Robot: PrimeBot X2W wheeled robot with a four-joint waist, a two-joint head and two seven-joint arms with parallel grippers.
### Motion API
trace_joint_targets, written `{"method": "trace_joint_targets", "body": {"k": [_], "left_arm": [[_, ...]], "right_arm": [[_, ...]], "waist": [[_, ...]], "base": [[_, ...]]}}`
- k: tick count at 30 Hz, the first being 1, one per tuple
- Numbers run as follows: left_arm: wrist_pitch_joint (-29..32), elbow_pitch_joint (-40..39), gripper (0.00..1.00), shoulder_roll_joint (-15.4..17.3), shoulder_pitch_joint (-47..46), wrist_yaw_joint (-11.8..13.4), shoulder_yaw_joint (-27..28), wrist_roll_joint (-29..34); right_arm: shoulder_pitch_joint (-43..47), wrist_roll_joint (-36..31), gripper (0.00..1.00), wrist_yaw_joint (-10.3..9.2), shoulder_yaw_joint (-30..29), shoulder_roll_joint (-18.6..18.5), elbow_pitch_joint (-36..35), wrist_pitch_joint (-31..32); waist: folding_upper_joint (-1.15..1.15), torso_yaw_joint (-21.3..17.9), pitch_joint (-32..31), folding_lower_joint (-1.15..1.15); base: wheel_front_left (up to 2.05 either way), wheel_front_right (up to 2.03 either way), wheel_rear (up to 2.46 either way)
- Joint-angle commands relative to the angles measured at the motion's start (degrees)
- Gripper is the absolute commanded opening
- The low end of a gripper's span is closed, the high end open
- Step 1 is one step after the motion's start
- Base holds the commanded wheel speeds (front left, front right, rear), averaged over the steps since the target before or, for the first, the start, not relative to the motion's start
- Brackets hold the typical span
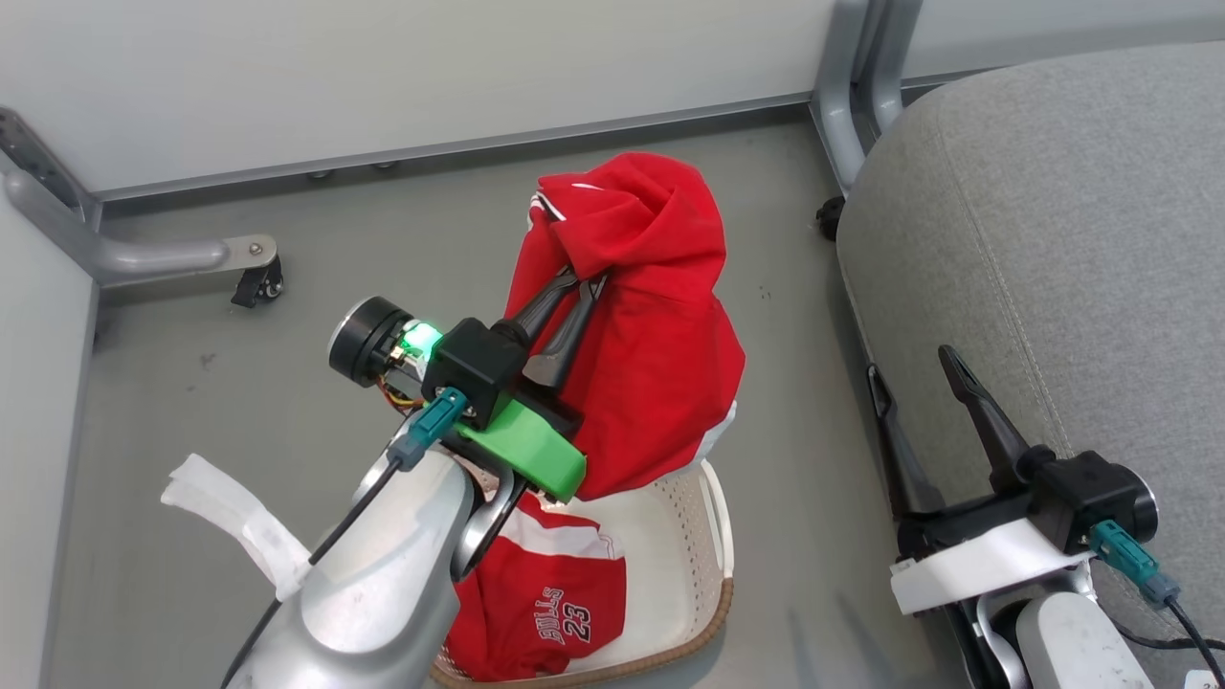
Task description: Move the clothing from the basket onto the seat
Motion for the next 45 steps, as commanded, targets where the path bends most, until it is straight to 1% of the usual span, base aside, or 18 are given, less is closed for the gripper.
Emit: {"method": "trace_joint_targets", "body": {"k": [1, 6, 13, 19, 25, 28, 37, 42, 45], "left_arm": [[-0.19, -0.96, 0.0, 0.28, -0.18, -0.13, 0.23, 0.24], [-0.2, -3.46, 0.0, 0.07, -1.92, -0.31, -0.32, 0.28], [-0.19, -4.45, 0.0, 0.26, -2.87, -0.39, -1.02, -0.08], [-0.19, -4.4, 0.0, 0.08, -2.84, -0.39, -1.33, -0.06], [-0.2, -4.36, 0.0, -0.3, -3.17, -0.4, -1.67, 0.07], [-0.19, -4.5, 0.0, -0.69, -3.31, -0.41, -2.08, 0.28], [-0.19, -5.31, 0.0, -1.95, -3.98, -0.36, -3.84, 0.45], [-0.2, -6.25, 0.0, -2.64, -4.44, -0.39, -5.11, 0.1], [-0.2, -6.56, 0.0, -2.94, -4.68, -0.41, -5.71, -0.11]], "right_arm": [[1.17, 0.52, 1.0, -0.06, -0.17, -0.2, 0.11, -0.21], [2.28, 0.89, 1.0, -0.06, -0.38, -0.2, -0.12, -0.21], [1.94, 1.27, 1.0, -0.06, 0.32, -0.19, -1.8, -0.2], [-0.94, 0.74, 1.0, -0.06, 4.03, -0.18, -5.31, -0.21], [-4.91, -0.05, 1.0, -0.06, 8.26, -0.19, -6.72, -0.2], [-6.93, 0.46, 1.0, -0.06, 10.07, -0.37, -5.41, -0.2], [-11.74, 1.14, 1.0, -0.06, 14.29, -0.69, 1.42, -0.2], [-14.19, 1.24, 1.0, -0.06, 15.97, -0.43, 6.23, -0.2], [-15.49, 2.28, 1.0, -0.06, 16.29, -0.28, 7.13, -0.2]], "waist": [[0.45, 0.73, -1.26, 0.01], [0.45, 1.27, -2.13, 0.01], [0.45, 1.22, -2.59, 0.01], [0.45, 0.95, -2.46, 0.01], [0.45, 1.16, -1.99, 0.01], [0.45, 1.5, -1.62, 0.01], [0.45, 3.08, -0.35, 0.01], [0.45, 3.56, 0.36, 0.01], [0.45, 3.86, 0.62, 0.01]], "base": [[0.0, 0.0, 0.0], [0.0, 0.0, 0.0], [0.0, 0.0, 0.0], [0.0, 0.0, 0.0], [0.0, 0.0, 0.0], [0.0, 0.0, 0.0], [0.0, 0.0, 0.0], [0.0, 0.0, 0.0], [0.0, 0.0, 0.0]]}}
